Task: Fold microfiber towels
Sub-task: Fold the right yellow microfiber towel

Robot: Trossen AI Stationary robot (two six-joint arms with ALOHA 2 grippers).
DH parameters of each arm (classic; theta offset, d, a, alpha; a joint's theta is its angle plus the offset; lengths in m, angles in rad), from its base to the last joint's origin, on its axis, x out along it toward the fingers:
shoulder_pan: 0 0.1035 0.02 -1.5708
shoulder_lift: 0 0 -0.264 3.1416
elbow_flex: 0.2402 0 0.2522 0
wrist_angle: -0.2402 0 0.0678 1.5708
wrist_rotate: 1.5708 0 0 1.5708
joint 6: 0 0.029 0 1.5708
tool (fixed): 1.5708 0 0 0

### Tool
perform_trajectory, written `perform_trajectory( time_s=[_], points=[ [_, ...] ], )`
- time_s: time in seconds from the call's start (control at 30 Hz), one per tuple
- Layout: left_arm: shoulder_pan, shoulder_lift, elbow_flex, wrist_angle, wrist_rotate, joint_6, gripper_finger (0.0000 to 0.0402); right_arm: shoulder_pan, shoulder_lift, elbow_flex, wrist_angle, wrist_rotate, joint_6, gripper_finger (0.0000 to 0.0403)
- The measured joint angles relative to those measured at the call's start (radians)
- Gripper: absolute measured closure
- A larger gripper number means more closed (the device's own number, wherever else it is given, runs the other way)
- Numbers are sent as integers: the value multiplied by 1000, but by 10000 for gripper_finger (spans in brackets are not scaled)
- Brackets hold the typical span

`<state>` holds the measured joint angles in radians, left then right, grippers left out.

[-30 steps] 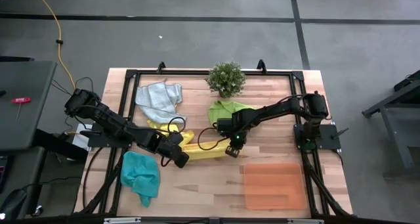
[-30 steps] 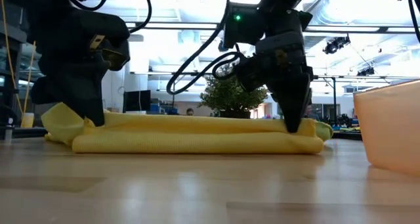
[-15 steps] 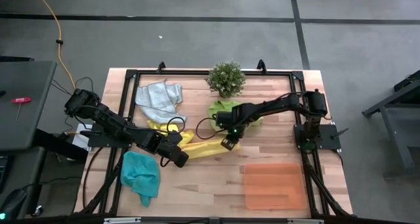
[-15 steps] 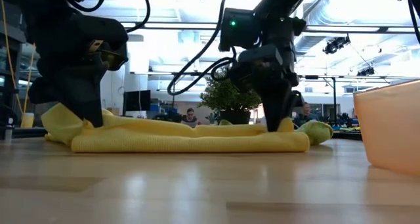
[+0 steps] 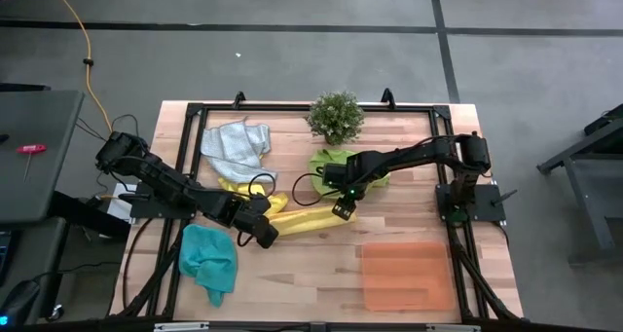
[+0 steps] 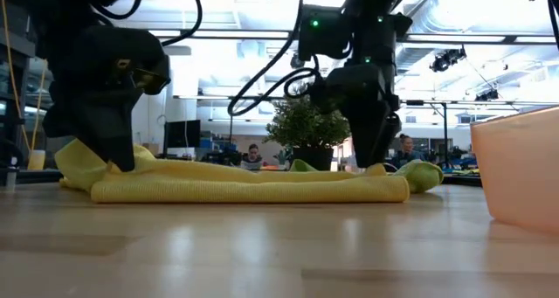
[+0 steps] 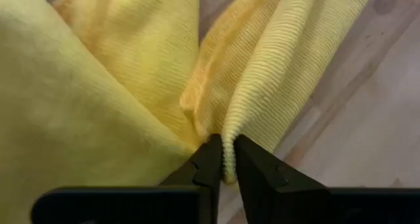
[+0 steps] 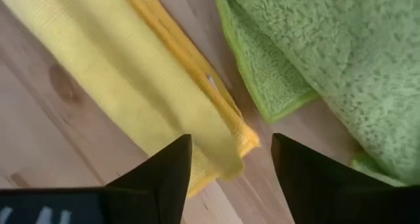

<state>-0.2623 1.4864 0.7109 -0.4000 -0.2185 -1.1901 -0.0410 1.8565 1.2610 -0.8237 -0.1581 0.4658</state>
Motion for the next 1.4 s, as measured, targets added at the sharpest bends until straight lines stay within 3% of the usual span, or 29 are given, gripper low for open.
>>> perform_trajectory(
  time_s=[0.43,0.77,0.87,1.1,1.23,1.4],
  points=[
    [76,-44,0,-12,51,242,258,0,-140,0,-20,42,-102,198],
    [92,-362,-9,-135,-88,341,218,40,-230,-46,-134,50,-129,198],
    [34,-440,-49,-64,-134,320,218,60,-315,-191,4,17,-30,198],
    [-77,-477,-182,142,-187,208,218,93,-513,-563,474,-17,433,198],
    [-88,-444,-217,214,-179,163,218,103,-506,-663,634,-6,585,198],
    [-87,-426,-224,208,-152,152,218,103,-438,-686,745,27,634,198]
  ],
)
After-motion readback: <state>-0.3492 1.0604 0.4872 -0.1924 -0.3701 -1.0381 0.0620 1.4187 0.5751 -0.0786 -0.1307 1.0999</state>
